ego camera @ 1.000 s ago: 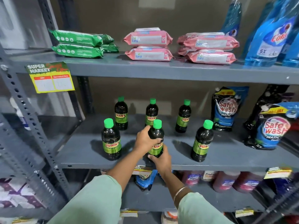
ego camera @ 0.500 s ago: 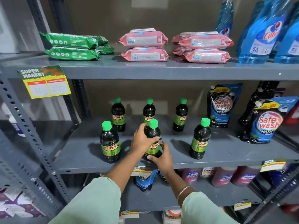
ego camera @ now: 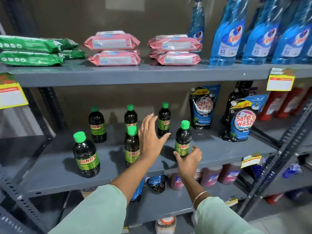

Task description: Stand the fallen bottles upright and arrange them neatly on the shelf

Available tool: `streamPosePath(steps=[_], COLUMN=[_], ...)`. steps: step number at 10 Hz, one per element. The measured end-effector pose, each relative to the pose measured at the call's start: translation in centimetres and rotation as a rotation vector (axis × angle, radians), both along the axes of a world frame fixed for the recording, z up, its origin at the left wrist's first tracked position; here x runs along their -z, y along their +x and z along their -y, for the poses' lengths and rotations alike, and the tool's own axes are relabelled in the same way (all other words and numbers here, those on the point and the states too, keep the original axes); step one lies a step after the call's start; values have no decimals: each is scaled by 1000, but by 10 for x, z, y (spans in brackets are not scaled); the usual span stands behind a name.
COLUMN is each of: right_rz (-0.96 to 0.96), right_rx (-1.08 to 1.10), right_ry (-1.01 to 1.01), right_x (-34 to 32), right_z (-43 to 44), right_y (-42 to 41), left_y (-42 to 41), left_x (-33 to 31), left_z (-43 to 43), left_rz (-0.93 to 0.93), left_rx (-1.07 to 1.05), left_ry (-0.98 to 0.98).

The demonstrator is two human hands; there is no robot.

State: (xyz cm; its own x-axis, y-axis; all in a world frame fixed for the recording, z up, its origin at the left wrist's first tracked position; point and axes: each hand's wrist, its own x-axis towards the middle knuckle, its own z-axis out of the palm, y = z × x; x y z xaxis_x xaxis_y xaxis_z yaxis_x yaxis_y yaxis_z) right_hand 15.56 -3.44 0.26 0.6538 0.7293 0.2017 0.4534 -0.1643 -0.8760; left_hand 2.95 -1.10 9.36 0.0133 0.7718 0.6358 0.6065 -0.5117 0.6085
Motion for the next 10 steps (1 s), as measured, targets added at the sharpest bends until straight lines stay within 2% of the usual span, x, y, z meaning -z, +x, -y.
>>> streamPosePath(steps=[1, 3, 5, 8, 9, 10], right_rz=[-133, -193, -208, -194, -185, -155], right_rx=[-198, -469, -587, -623, -657, -572], right_ry=[-91, -154, -153, -170, -154, -39], right_x=[8, 8, 7, 3, -4, -16], right_z=[-18, -34, -39, -37, -35, -32], right_y=[35, 62, 61, 48, 45, 39], left_y=[40, 88, 84, 69, 69, 64], left_x=[4, 16, 19, 20, 18, 11], left_z=[-12, -33, -36, -35, -35, -32], left_rz=[83, 70, 101, 95, 86, 154], left_rx=[115, 125, 46, 14, 51, -8], left_ry=[-168, -456, -489, -477, -449, -347])
